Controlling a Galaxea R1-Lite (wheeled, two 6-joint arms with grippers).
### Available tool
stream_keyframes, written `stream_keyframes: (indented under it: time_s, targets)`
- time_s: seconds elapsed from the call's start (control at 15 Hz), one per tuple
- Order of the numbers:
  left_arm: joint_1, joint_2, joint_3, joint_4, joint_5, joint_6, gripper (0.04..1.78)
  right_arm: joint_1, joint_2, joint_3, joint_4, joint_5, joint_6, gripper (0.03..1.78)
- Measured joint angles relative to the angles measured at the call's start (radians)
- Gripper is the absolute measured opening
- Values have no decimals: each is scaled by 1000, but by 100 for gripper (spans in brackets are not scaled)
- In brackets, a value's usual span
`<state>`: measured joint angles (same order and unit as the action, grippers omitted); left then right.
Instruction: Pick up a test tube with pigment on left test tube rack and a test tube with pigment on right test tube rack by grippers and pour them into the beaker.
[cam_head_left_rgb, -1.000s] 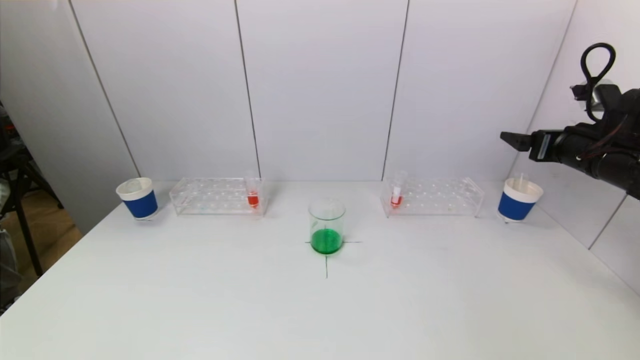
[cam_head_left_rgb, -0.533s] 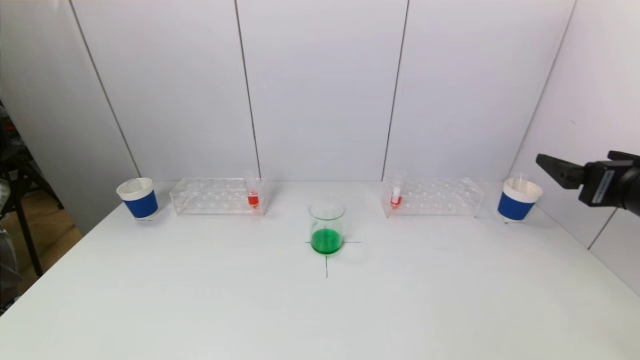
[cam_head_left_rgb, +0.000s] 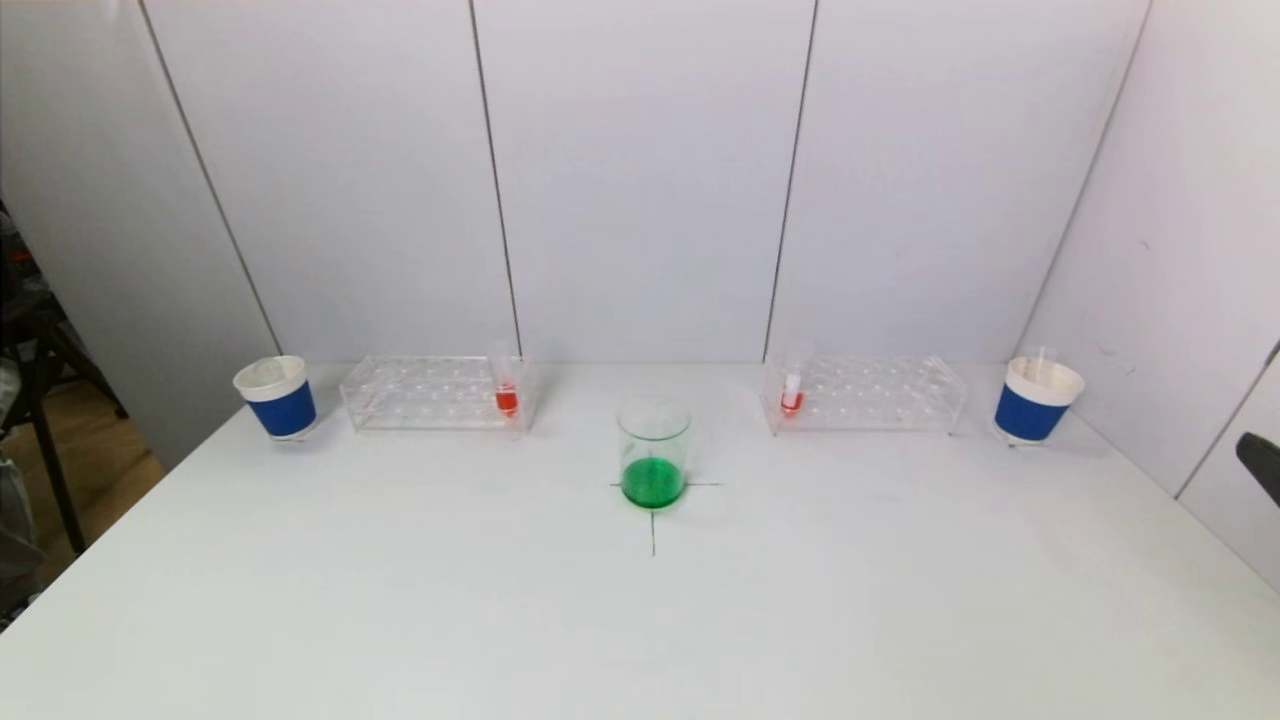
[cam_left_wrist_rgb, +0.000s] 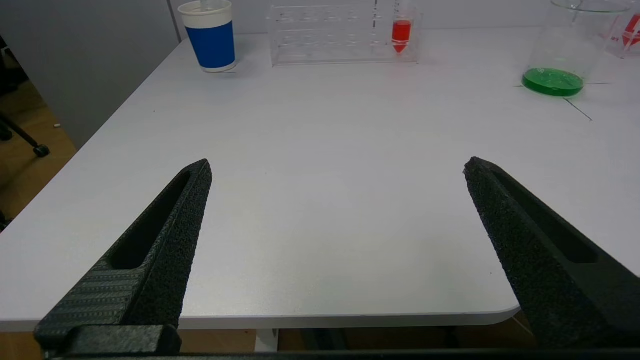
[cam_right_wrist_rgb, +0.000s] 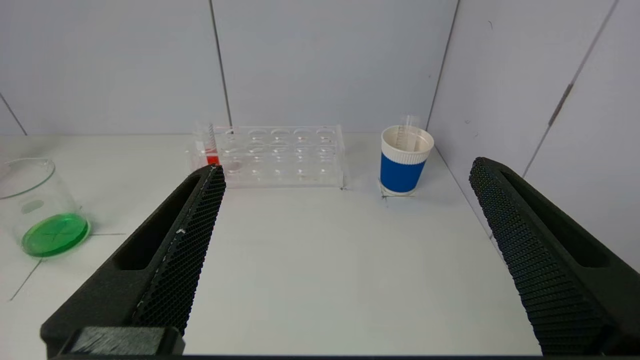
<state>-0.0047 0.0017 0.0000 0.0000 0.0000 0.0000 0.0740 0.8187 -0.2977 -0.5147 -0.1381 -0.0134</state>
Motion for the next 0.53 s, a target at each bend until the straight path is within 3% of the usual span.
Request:
stream_keyframes:
  time_s: [0.13,0.27,0.53]
  targets:
    - [0,0,0,0,0,0,176,7,-116,35,77,24,3,178]
    - [0,0,0,0,0,0,176,11,-244,50,193,80,14,178]
    - [0,0,0,0,0,0,176,27,-468,58,462,237,87,178]
